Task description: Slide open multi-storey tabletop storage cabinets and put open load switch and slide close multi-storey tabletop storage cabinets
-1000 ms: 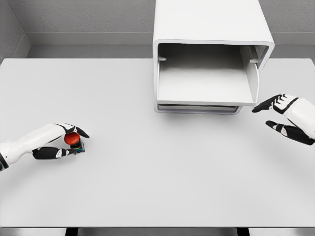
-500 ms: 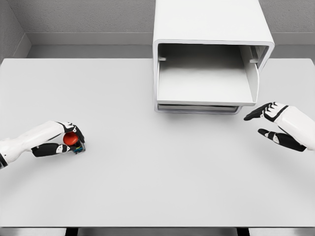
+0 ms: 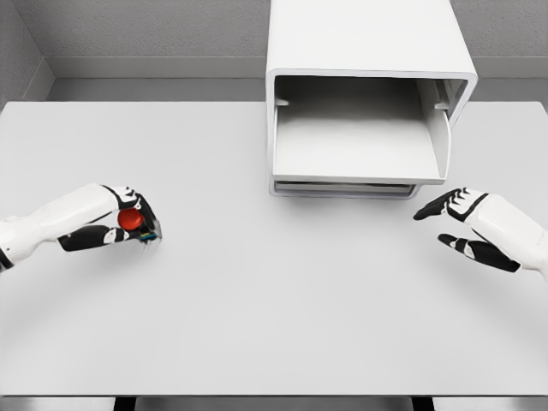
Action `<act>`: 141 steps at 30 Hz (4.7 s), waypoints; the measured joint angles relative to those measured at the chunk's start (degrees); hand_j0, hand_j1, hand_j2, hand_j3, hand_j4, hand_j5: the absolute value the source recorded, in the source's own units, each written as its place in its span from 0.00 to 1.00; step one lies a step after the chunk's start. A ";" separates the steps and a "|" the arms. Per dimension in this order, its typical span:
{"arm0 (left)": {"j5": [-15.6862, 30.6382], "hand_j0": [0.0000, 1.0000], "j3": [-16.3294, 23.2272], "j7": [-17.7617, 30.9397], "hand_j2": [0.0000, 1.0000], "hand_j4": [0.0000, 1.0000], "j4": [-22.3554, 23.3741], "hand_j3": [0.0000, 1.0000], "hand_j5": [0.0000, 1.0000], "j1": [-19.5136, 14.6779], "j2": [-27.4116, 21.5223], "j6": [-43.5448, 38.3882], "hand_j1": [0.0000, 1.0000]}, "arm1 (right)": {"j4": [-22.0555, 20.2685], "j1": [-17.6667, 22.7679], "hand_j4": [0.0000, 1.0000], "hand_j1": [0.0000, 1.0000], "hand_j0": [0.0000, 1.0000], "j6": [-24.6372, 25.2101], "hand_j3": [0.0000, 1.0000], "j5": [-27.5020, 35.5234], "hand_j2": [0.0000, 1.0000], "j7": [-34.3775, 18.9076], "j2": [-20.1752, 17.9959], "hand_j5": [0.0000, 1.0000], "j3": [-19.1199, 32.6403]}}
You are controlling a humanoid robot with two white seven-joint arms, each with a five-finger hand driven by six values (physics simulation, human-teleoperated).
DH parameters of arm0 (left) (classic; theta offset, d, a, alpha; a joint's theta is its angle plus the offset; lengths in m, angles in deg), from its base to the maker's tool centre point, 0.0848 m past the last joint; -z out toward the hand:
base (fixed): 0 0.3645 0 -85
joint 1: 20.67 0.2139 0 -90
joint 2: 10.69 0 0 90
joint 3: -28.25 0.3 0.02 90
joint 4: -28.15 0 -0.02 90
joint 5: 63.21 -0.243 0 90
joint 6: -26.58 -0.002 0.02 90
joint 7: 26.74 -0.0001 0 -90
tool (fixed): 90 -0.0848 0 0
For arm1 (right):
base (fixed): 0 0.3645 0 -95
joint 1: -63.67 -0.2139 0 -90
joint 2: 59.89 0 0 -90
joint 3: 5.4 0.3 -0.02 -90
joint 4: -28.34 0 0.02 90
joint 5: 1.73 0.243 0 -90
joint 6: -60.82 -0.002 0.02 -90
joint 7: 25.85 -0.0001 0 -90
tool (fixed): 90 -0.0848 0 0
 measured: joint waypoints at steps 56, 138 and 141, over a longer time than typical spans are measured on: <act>0.04 0.44 9.09 -0.09 0.44 0.44 -3.40 0.44 0.44 -17.05 5.71 0.81 0.44 | 0.08 -0.09 0.67 0.67 0.67 0.00 0.67 -1.30 0.67 -0.02 1.28 0.67 -2.55; -20.58 0.66 18.56 -0.13 0.66 0.66 13.08 0.66 0.66 -34.81 36.97 0.78 0.66 | 0.43 -0.70 0.70 0.70 0.70 0.00 0.70 -2.72 0.70 -0.02 2.61 0.70 -4.84; -20.78 0.67 18.59 -0.10 0.67 0.67 13.36 0.67 0.67 -34.81 37.17 0.91 0.67 | 0.43 -0.70 0.70 0.70 0.70 0.00 0.70 -2.72 0.70 -0.02 2.62 0.70 -4.84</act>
